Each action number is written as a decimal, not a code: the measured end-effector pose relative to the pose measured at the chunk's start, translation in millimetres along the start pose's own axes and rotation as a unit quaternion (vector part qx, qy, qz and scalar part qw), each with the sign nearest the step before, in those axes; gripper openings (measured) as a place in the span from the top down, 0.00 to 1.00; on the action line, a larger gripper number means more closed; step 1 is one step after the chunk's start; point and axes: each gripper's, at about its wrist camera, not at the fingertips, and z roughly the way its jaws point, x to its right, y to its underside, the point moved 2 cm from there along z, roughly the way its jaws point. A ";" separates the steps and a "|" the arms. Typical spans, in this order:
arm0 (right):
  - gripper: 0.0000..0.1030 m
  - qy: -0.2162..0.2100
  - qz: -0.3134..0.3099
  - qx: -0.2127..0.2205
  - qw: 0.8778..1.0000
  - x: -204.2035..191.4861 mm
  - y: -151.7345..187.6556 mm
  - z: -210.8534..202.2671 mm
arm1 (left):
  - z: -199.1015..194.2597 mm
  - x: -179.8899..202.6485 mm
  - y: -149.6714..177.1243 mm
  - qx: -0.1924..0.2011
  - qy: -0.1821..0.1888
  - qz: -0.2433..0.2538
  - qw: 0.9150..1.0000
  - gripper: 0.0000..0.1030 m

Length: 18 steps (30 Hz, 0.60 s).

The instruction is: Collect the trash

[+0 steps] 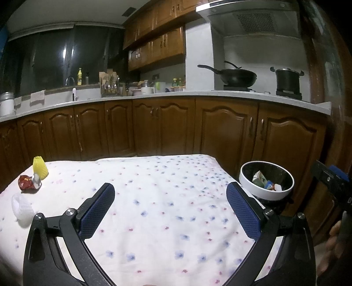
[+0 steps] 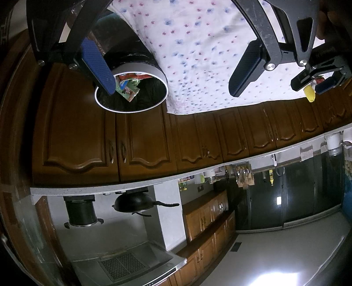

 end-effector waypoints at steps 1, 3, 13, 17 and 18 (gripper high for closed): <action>0.00 0.001 0.000 0.000 1.000 -0.4 0.2 -0.2 | -0.1 0.4 -0.3 0.000 0.000 0.001 1.000 0.00; 0.00 0.000 0.000 0.000 1.000 -0.1 0.1 -0.5 | -0.1 0.6 0.1 0.000 0.000 0.002 1.000 0.00; 0.00 0.001 0.001 0.000 1.000 0.3 -0.1 -0.7 | -1.1 1.0 0.2 0.001 0.001 0.004 1.000 0.00; 0.00 0.000 0.000 0.000 1.000 0.8 -0.4 -0.1 | -2.0 1.7 0.1 0.002 0.002 0.005 1.000 0.00; 0.00 0.000 0.001 0.001 1.000 0.0 -0.4 -0.8 | -2.1 1.8 0.2 0.002 0.002 0.005 1.000 0.00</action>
